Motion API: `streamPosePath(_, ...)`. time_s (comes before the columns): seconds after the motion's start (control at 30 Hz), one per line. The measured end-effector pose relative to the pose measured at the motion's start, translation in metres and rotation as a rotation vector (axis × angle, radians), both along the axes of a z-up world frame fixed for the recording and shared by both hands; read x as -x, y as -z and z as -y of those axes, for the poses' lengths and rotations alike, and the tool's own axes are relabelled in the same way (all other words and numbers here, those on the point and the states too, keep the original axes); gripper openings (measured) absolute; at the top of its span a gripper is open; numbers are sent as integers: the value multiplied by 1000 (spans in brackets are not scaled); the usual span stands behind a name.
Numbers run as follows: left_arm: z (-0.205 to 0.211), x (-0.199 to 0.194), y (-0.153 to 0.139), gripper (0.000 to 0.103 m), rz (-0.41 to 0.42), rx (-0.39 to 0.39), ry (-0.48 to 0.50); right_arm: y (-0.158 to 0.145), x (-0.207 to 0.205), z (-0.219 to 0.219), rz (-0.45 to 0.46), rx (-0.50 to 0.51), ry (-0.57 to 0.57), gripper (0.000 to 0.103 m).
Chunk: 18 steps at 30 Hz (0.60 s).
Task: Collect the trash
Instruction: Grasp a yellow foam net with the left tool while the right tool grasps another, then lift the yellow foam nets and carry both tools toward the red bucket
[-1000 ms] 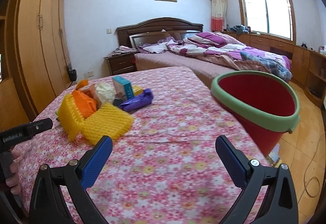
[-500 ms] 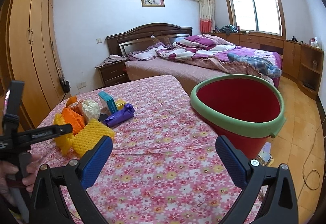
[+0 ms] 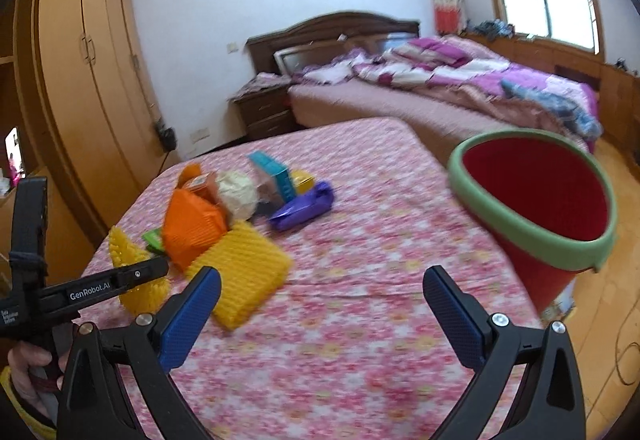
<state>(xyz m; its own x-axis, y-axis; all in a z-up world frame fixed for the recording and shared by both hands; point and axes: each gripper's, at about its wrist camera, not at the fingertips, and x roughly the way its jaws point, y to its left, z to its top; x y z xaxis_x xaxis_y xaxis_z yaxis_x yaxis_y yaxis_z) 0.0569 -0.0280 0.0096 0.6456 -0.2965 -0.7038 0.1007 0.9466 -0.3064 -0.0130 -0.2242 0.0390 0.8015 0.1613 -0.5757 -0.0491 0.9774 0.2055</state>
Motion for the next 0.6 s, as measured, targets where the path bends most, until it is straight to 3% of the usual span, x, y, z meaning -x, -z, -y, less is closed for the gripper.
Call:
streamPosePath(0.17,-19,0,-12,25,6,40,-16,11,-20,-19,-92,-25,-68,103)
streamPosePath(0.33,-40,-3,-30,25,59,-10,-38,22,-39,-35,-159,-38,-95,103)
streamPosePath(0.6,-59,-13,-30,25,101,-25,-17,31,-64,-57,-225,-60,-79,79)
